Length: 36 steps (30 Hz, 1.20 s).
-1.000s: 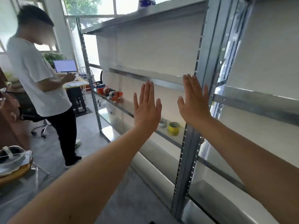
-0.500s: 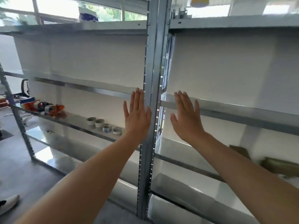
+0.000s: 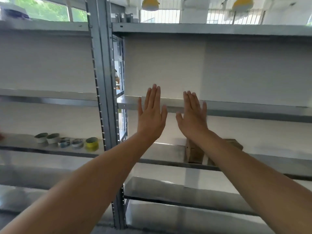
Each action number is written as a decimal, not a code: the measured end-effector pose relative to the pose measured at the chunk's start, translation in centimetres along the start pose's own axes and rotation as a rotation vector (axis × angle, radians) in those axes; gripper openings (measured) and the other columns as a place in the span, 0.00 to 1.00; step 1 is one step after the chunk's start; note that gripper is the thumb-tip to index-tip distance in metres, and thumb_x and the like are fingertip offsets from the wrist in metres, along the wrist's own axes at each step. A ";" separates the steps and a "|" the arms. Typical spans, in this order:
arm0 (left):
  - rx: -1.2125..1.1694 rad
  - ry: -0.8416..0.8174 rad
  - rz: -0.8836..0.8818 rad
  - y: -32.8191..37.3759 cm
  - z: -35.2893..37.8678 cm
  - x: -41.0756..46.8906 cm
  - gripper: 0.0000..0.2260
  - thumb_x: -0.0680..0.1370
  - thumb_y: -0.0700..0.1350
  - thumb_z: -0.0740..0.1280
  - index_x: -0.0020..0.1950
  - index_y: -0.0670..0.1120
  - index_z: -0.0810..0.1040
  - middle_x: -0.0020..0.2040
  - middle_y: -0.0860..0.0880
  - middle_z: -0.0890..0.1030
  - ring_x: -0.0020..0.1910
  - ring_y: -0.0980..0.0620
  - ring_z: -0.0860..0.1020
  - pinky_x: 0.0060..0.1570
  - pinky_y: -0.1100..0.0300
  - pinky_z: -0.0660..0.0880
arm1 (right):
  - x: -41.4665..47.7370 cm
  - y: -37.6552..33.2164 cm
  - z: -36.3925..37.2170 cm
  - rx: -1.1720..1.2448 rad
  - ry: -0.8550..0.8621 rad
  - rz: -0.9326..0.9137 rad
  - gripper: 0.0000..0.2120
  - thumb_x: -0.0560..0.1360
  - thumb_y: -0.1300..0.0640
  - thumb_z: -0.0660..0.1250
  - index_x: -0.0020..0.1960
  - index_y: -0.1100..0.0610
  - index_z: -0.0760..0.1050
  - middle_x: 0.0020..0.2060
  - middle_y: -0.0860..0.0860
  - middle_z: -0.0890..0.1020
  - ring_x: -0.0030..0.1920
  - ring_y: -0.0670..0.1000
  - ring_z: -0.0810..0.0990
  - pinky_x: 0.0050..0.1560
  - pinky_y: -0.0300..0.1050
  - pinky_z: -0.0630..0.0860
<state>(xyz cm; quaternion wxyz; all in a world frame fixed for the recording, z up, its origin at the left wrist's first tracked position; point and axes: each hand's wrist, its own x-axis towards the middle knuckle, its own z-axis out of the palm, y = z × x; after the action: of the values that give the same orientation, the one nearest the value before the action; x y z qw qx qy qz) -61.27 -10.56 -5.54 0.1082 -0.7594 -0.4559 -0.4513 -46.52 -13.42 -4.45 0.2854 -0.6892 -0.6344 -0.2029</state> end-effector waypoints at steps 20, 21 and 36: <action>-0.341 -0.199 0.308 39.9 12.5 -5.1 0.26 0.85 0.53 0.46 0.81 0.48 0.43 0.81 0.52 0.43 0.79 0.56 0.41 0.76 0.50 0.36 | -16.2 35.5 -19.5 -0.222 0.052 0.394 0.33 0.83 0.49 0.52 0.80 0.55 0.38 0.80 0.50 0.41 0.78 0.49 0.37 0.76 0.57 0.35; -0.368 -0.216 0.316 41.9 13.0 -5.9 0.26 0.85 0.53 0.46 0.81 0.48 0.43 0.81 0.52 0.44 0.79 0.56 0.41 0.76 0.50 0.36 | -17.5 37.2 -20.3 -0.231 0.048 0.419 0.33 0.83 0.50 0.53 0.80 0.55 0.38 0.80 0.50 0.42 0.78 0.49 0.38 0.76 0.57 0.34; -0.643 -0.478 0.561 62.0 19.3 -16.0 0.25 0.85 0.52 0.46 0.81 0.47 0.46 0.81 0.51 0.46 0.79 0.54 0.43 0.77 0.45 0.40 | -34.3 51.5 -27.4 -0.477 0.046 0.836 0.34 0.80 0.49 0.54 0.80 0.57 0.42 0.80 0.51 0.46 0.79 0.50 0.42 0.74 0.58 0.35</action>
<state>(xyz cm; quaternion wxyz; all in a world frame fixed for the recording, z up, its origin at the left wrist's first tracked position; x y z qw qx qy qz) -3.80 -43.70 -13.72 -0.1220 -0.9303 -0.0835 -0.3357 2.87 -58.91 -12.77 0.1906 -0.9267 -0.2324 -0.2258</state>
